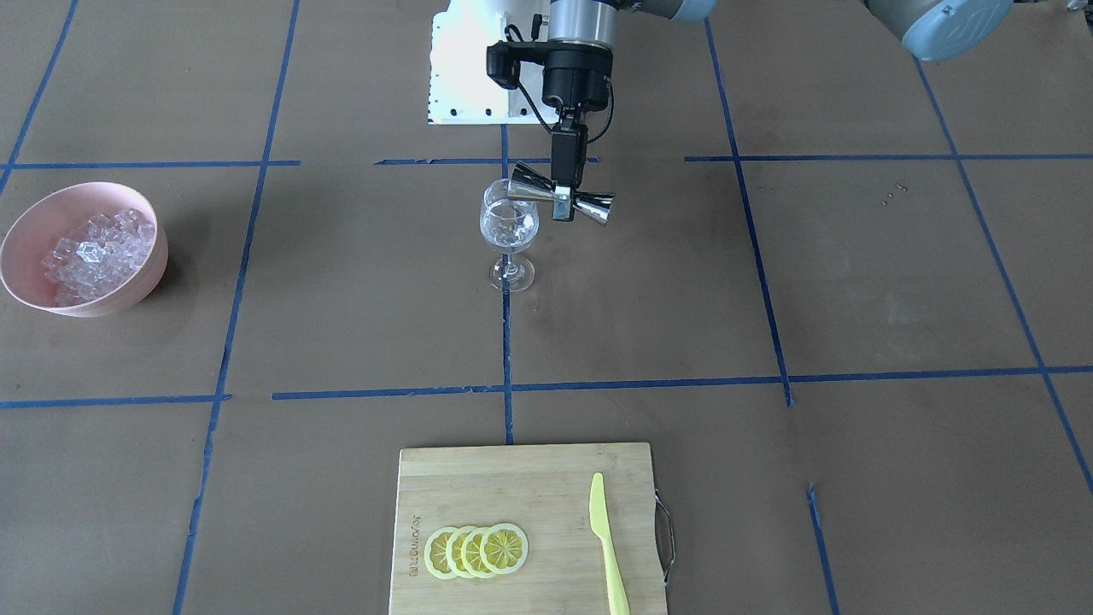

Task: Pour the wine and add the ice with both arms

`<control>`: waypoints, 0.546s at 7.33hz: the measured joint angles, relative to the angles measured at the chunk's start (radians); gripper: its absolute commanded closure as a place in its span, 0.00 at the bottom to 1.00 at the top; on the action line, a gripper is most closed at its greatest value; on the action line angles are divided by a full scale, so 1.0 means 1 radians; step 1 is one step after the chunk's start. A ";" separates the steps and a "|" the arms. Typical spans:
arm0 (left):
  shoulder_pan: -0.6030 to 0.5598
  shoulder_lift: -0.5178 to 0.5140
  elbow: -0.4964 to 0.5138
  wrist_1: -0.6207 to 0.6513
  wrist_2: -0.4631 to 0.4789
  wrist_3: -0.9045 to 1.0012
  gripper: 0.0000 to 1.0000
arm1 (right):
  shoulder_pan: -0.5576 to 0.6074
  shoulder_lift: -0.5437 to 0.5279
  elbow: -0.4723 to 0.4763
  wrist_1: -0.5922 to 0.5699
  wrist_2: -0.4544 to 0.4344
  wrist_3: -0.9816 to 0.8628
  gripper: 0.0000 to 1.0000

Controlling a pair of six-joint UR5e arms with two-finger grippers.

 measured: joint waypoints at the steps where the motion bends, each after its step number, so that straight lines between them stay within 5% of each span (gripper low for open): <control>1: -0.001 0.001 0.001 -0.003 0.000 -0.026 1.00 | 0.000 0.000 0.001 0.000 0.000 0.001 0.00; 4: -0.005 0.022 0.003 -0.065 0.000 -0.207 1.00 | 0.000 0.000 0.002 0.000 0.000 0.002 0.00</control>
